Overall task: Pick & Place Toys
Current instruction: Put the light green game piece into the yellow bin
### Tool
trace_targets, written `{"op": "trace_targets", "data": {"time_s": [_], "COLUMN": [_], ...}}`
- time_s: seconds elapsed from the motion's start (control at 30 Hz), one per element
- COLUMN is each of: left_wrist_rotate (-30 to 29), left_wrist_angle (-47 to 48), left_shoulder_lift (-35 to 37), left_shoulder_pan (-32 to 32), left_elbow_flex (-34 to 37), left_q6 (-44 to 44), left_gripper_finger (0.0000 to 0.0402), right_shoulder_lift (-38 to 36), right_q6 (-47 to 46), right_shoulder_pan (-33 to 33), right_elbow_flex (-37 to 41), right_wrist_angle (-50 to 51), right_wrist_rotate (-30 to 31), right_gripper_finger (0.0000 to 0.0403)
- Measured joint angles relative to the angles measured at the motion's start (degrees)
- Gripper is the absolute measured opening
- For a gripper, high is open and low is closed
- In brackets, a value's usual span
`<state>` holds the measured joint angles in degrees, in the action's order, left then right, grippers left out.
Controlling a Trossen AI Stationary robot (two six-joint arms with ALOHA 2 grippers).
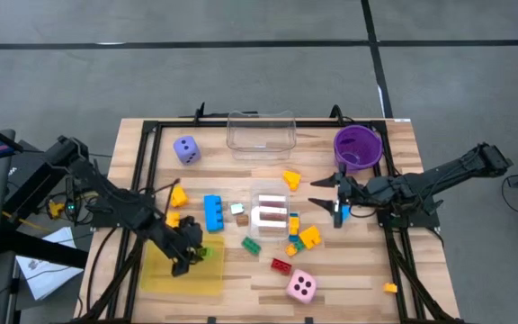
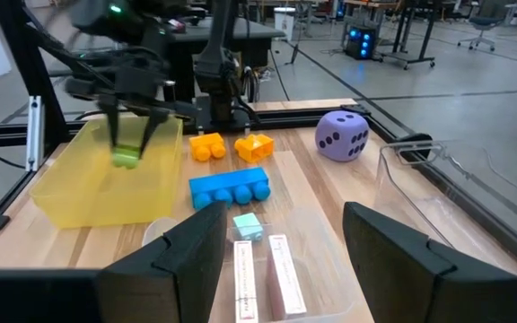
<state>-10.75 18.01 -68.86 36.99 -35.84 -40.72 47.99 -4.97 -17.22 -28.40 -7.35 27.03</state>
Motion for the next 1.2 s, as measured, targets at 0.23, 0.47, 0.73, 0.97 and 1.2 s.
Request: {"op": "trace_targets", "data": {"time_s": [0.23, 0.47, 0.73, 0.97, 1.2], "left_wrist_rotate": [-1.16, -3.02, -4.72, -5.79, -5.79], "left_wrist_angle": [0.32, 7.65, 10.70, 10.98, 10.96], "left_shoulder_lift": [-7.34, -12.30, -12.77, -12.77, -12.77], "left_shoulder_pan": [-0.02, -0.17, -0.20, -1.12, -1.18], "left_elbow_flex": [-4.32, -7.82, -8.41, -8.41, -8.41], "left_q6": [3.44, 3.20, 2.39, 2.30, 2.30], "left_gripper_finger": [0.0134, 0.0134, 0.0134, 0.0134, 0.0134], "right_shoulder_lift": [0.00, 0.00, 0.00, 0.00, 0.00], "right_q6": [-0.61, -0.63, -0.63, -0.63, -0.63], "right_shoulder_pan": [0.18, 0.18, 0.16, 0.16, 0.18], "right_elbow_flex": [0.00, 0.00, 0.00, 0.00, 0.00], "right_wrist_angle": [1.13, 1.08, 1.07, 1.10, 1.11], "right_wrist_rotate": [0.00, -0.01, -0.02, -0.02, -0.02], "right_gripper_finger": [0.0217, 0.0217, 0.0217, 0.0217, 0.0217]}}
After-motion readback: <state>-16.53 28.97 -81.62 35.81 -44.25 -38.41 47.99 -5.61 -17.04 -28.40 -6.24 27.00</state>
